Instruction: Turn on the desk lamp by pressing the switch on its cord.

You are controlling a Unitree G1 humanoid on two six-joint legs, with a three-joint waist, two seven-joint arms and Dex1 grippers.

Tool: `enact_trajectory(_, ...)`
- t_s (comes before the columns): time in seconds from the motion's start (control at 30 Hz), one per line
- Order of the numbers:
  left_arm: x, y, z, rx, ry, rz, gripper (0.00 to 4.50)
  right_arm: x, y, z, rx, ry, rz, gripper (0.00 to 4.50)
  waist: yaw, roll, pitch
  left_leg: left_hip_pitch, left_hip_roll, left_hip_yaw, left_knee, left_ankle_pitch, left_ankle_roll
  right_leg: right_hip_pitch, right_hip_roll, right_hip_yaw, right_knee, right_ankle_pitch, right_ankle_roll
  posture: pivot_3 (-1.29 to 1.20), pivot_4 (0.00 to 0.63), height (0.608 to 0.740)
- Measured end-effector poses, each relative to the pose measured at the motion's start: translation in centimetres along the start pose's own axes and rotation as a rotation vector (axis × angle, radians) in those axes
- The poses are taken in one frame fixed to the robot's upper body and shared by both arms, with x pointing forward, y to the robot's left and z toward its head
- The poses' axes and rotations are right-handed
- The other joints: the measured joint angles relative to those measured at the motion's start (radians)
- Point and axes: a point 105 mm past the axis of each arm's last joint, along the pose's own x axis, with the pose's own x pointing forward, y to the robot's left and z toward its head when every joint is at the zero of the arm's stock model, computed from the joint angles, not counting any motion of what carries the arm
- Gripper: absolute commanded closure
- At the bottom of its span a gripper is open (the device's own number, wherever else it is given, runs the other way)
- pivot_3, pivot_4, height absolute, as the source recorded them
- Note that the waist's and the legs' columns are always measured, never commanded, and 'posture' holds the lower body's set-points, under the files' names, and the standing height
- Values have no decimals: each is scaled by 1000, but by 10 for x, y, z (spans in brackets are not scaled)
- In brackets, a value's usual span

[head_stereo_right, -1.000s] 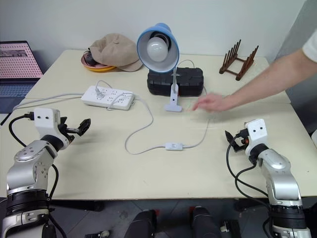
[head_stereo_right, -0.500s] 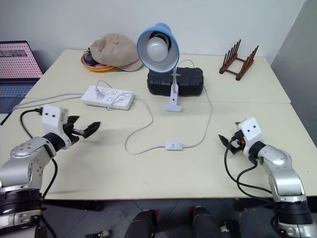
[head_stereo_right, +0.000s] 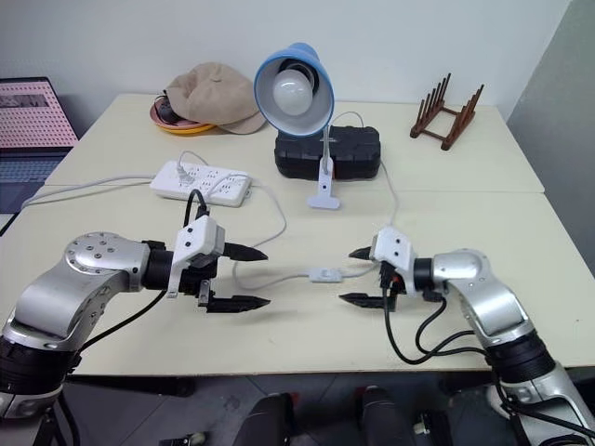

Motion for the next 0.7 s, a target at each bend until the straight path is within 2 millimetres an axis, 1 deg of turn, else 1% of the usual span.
enact_trajectory(0.1,4,0,-2,4,-3,-10,0,14,-3,2,-33,-1,-3,28,0,0,0,0,0,0,0,0,0,0,0,0,0,0,0,0,150,740)
enact_trajectory(0.17,4,0,-2,11,-6,-10,0,23,-6,-1,-62,13,-14,28,0,0,0,0,0,0,0,0,0,0,0,0,1,0,0,0,150,740)
enact_trajectory(0.3,4,-1,-3,10,-6,-11,0,29,-10,-7,-74,32,-38,28,0,0,0,0,0,0,0,0,0,0,0,0,0,0,1,0,150,740)
enact_trajectory(0.4,4,-2,-5,1,-4,-11,0,33,-14,-10,-120,51,-47,514,0,0,0,0,0,0,0,0,0,0,0,0,1,1,1,0,150,740)
enact_trajectory(0.53,4,-3,-9,-11,-1,-10,0,35,-18,-20,-129,72,-59,1542,0,0,0,0,0,-1,0,0,0,0,0,0,1,1,1,0,150,740)
enact_trajectory(0.63,5,-4,-10,-16,0,-11,0,36,-17,-22,-143,79,-51,2267,0,0,0,0,0,-1,0,0,0,0,0,0,1,1,1,0,150,740)
enact_trajectory(0.67,5,-4,-10,-16,-1,-10,0,37,-18,-22,-146,78,-45,2593,0,0,0,0,0,-1,0,0,0,0,0,0,1,1,1,0,150,740)
enact_trajectory(0.7,5,-4,-10,-16,-1,-10,0,37,-18,-22,-146,77,-44,2650,0,0,0,0,0,-1,0,0,0,0,0,0,1,1,1,0,150,740)
